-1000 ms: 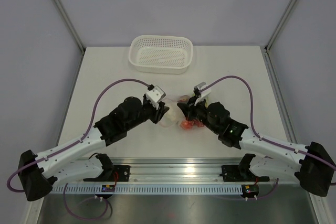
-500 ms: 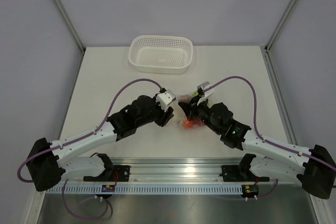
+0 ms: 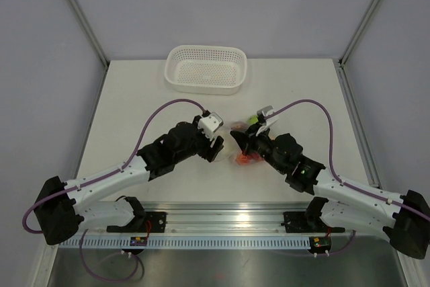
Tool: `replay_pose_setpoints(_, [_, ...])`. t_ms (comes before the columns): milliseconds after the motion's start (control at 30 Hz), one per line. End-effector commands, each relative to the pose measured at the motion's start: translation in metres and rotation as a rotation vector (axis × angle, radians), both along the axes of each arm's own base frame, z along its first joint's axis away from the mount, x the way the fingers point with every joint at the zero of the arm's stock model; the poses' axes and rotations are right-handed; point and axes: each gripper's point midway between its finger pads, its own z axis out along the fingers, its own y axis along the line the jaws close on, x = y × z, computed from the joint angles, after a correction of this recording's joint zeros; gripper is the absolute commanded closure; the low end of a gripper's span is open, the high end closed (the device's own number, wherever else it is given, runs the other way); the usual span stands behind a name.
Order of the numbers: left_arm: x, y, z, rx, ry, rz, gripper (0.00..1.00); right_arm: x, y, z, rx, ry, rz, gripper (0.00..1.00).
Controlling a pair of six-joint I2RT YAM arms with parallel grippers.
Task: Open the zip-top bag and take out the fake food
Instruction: Open the zipper of the food storage bag at the center of the board.
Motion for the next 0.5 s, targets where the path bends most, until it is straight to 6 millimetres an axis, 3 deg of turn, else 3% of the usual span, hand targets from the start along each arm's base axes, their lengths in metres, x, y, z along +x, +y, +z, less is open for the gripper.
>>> replay_pose_setpoints(0, [0.0094,-0.0047,0.0202,-0.069,-0.039,0.046,0.25,0.001,-0.0048,0.0246,0.068,-0.054,-0.027,1.0])
replay_pose_setpoints(133, [0.0105,-0.0037,0.0231,-0.084,-0.044,0.059,0.18,0.0016,-0.0061,0.0227,0.055,-0.059,-0.032,1.0])
replay_pose_setpoints(467, [0.011,-0.0097,0.0145,-0.052,-0.036,0.027,0.23,-0.0017,-0.0066,0.0267,0.077,-0.058,-0.021,1.0])
